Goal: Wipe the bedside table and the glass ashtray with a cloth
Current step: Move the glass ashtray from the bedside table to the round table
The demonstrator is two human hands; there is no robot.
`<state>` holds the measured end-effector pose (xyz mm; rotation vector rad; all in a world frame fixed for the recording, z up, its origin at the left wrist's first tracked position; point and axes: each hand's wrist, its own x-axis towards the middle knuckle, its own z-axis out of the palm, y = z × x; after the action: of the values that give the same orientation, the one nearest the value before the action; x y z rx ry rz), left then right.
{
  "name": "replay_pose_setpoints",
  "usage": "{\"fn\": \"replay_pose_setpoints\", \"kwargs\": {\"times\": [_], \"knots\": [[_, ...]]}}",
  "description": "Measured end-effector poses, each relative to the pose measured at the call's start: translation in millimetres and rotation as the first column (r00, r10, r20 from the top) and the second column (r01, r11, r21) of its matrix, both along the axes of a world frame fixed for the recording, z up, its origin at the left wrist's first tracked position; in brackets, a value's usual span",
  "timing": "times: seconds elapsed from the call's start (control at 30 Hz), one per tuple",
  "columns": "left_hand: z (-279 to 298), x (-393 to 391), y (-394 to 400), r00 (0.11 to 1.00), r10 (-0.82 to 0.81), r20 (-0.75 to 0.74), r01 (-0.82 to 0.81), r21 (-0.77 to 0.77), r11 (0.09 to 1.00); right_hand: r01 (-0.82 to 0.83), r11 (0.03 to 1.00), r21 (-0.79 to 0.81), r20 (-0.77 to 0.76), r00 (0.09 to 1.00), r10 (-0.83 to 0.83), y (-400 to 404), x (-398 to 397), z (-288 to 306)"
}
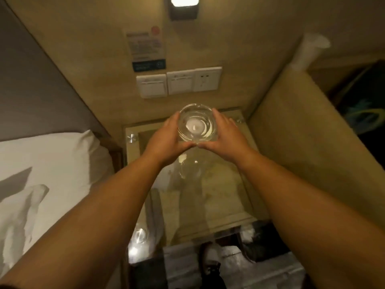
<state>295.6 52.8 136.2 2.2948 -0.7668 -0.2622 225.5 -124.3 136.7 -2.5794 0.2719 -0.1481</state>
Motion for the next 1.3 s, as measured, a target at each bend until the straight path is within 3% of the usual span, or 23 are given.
{"fn": "replay_pose_setpoints", "kwargs": {"times": [0.4, 0.6, 0.77, 1.0, 1.3], "knots": [[81.2, -145.8, -156.3, 0.938, -0.345, 0.039, 0.347, -0.05, 0.937, 0.389, 0.921, 0.019, 0.008, 0.921, -0.39, -121.6, -196.2, 80.3], [87.8, -239.1, -255.6, 0.866, -0.501, 0.015, 0.5, -0.064, 0.863, 0.5, 0.866, -0.03, 0.039, 0.866, -0.498, -192.8, -321.5, 99.6], [97.3, -353.7, -334.1, 0.75, -0.659, 0.058, 0.66, -0.128, 0.74, 0.6, 0.8, 0.0, 0.051, 0.799, -0.599, -252.6, -449.6, 100.3], [72.7, -518.8, -434.7, 0.597, -0.802, 0.02, 0.796, -0.132, 0.59, 0.756, 0.653, -0.043, 0.035, 0.654, -0.755, -306.0, -635.5, 87.7], [7.9, -695.5, -505.0, 0.44, -0.897, -0.035, 0.898, -0.008, 0.441, 0.887, 0.462, 0.029, -0.026, 0.462, -0.886, -333.4, -819.8, 25.0]]}}
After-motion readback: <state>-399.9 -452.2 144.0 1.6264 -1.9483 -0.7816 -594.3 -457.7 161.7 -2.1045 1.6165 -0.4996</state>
